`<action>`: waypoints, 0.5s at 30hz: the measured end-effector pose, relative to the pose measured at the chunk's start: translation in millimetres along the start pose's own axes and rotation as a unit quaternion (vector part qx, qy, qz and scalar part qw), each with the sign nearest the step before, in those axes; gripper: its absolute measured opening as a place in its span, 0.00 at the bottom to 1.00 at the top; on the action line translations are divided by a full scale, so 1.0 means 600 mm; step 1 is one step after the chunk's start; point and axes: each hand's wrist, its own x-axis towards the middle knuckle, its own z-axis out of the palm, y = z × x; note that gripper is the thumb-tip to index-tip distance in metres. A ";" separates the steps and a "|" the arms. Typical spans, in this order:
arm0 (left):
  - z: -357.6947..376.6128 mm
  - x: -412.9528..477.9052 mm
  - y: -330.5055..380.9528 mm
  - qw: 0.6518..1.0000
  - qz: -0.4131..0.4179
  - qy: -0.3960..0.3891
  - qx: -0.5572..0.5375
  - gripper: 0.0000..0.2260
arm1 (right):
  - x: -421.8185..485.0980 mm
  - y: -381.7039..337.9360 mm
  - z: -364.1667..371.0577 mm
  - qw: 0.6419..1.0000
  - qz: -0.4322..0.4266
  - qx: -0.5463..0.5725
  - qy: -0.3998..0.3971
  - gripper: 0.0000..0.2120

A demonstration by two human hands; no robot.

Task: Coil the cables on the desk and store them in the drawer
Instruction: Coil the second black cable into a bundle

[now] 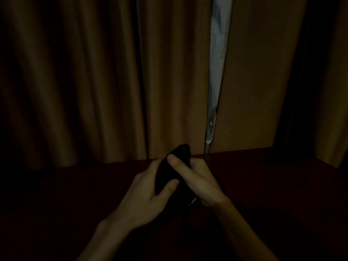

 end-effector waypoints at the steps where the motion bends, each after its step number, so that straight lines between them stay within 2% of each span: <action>1: 0.003 0.000 -0.002 1.000 0.008 0.016 0.014 0.19 | 0.001 0.002 0.001 1.000 -0.001 -0.009 0.001 0.22; 3: 0.004 0.001 -0.005 0.999 0.004 0.050 0.006 0.19 | 0.002 0.004 0.002 1.000 -0.005 -0.014 -0.005 0.22; 5: 0.005 0.002 -0.007 0.994 -0.031 0.091 -0.046 0.18 | 0.003 0.002 0.004 1.000 -0.007 -0.004 -0.023 0.24; 7: 0.006 0.006 -0.003 0.981 -0.082 0.117 -0.133 0.18 | 0.005 0.000 0.005 1.000 -0.005 -0.006 -0.030 0.33; 9: 0.006 0.012 -0.002 0.953 -0.132 0.133 -0.239 0.18 | 0.003 0.000 0.006 0.999 -0.009 0.003 -0.034 0.32; 11: 0.001 0.016 0.000 0.928 -0.165 0.134 -0.305 0.19 | 0.005 0.007 0.001 0.999 -0.013 0.024 -0.038 0.29; 15: -0.004 0.019 0.006 0.909 -0.197 0.107 -0.350 0.19 | 0.008 0.009 -0.007 0.992 0.003 0.102 -0.072 0.32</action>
